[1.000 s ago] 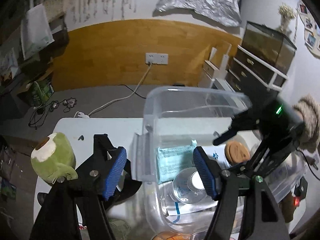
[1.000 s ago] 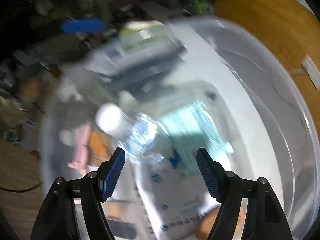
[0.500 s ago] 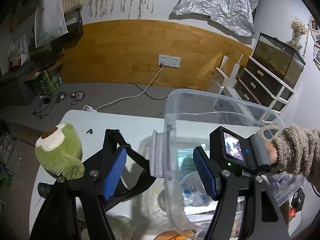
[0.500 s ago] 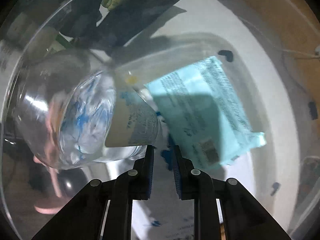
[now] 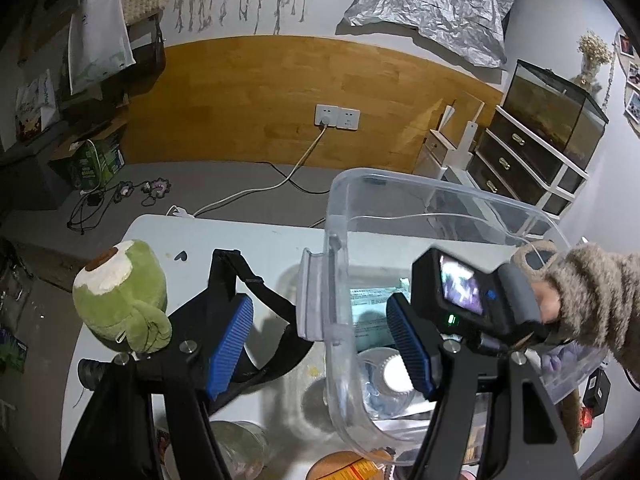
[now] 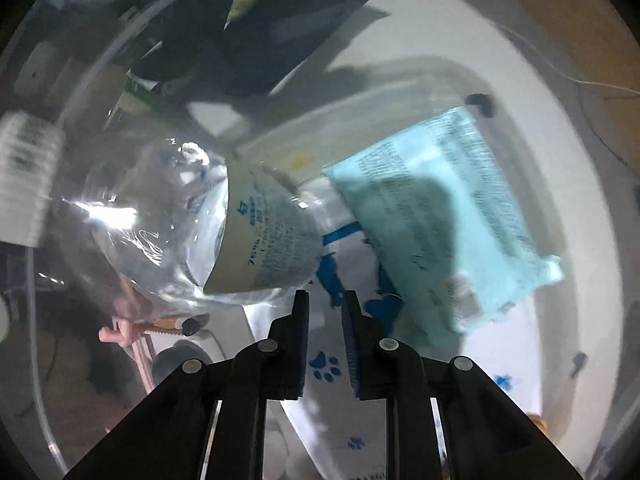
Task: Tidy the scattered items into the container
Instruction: 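Lower the bottle into the container and open the right tool, then pull both tools back from the container over the scattered items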
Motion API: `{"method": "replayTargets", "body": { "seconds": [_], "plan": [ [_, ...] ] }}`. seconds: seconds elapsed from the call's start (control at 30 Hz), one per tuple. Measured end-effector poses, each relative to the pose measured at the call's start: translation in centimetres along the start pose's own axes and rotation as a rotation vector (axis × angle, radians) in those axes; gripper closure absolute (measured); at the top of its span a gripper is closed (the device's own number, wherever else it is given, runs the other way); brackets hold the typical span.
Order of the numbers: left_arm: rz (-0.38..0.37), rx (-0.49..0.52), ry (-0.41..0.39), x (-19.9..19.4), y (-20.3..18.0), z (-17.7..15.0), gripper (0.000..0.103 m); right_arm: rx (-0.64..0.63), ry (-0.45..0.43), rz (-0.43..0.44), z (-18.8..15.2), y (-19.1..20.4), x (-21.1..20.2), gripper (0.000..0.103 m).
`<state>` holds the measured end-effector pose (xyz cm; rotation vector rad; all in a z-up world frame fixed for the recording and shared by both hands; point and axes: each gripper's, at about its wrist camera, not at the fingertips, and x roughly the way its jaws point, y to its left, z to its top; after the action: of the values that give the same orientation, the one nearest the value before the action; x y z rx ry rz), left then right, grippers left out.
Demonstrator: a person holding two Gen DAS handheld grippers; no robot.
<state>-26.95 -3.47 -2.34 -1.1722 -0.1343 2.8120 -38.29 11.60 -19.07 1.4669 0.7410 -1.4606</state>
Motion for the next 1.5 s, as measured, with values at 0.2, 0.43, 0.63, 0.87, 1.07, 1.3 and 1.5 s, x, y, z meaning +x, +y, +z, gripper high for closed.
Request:
{"method": "replayTargets", "body": {
  "seconds": [0.2,0.43,0.63,0.87,1.07,1.3,1.5],
  "plan": [
    [-0.009,0.03,-0.021,-1.5,-1.4,-0.7,0.013,0.09,-0.126,-0.128,-1.2,0.0,-6.1,0.002],
    [-0.016,0.051,-0.055,-3.4,-2.7,-1.2,0.001,0.254,-0.311,-0.295,-1.9,3.4,-12.2,0.0],
    [-0.015,0.083,-0.044,-4.5,-4.1,-1.9,0.0,0.406,-0.474,-0.356,-5.4,5.2,-15.4,0.0],
    [-0.009,0.076,-0.061,-6.2,-5.3,-3.1,0.0,0.523,-0.599,-0.413,-10.0,9.4,-19.9,0.0],
    [-0.022,0.058,-0.074,-7.8,-5.9,-4.1,0.0,0.618,-0.661,-0.452,-13.3,12.6,-20.3,0.0],
    [-0.02,0.07,-0.101,-9.9,-6.4,-5.4,0.0,0.738,-0.719,-0.473,-17.6,15.5,-19.7,0.0],
    [-0.02,0.101,-0.126,-11.2,-6.6,-6.9,0.0,0.804,-0.744,-0.509,-20.2,17.4,-19.0,0.0]
  ]
}}
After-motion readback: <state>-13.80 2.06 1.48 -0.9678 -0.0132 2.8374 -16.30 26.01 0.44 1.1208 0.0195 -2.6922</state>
